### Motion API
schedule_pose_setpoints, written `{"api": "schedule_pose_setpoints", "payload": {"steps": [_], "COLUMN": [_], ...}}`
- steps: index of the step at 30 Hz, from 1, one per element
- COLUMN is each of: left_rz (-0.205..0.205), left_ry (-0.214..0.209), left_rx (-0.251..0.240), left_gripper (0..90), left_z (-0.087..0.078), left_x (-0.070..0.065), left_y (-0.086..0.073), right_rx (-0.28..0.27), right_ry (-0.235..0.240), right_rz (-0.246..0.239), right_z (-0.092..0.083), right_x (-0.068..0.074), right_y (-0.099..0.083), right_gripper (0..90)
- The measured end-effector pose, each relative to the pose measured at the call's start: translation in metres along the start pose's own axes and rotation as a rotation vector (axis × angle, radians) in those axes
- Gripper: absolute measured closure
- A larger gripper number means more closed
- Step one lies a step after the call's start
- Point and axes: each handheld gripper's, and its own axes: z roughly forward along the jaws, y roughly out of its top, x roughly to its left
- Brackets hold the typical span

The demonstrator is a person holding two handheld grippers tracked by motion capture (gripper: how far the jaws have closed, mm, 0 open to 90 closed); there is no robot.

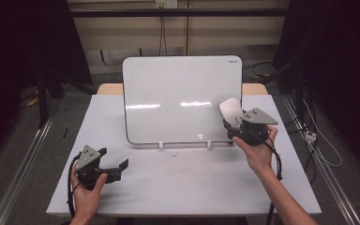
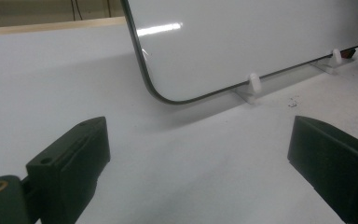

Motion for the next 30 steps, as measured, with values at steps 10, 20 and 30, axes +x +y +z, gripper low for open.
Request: {"api": "schedule_pose_setpoints", "payload": {"steps": [10, 20, 30], "left_rz": [0.003, 0.003, 0.005], "left_ry": [-0.002, 0.002, 0.000], "left_rx": [0.005, -0.002, 0.007], "left_gripper": [5.4, 5.4, 5.4], "left_z": [0.001, 0.000, 0.002], "left_x": [-0.003, -0.003, -0.004], "left_y": [0.000, 0.001, 0.000], "right_rx": [0.012, 0.042, 0.075], "right_ry": [-0.009, -0.034, -0.056], "right_rz": [-0.087, -0.184, -0.169], "right_z": [0.006, 0.018, 0.033], "right_x": [0.019, 0.028, 0.018], "right_y": [-0.010, -0.020, -0.026], "right_gripper": [31.8, 31.8, 31.8]}}
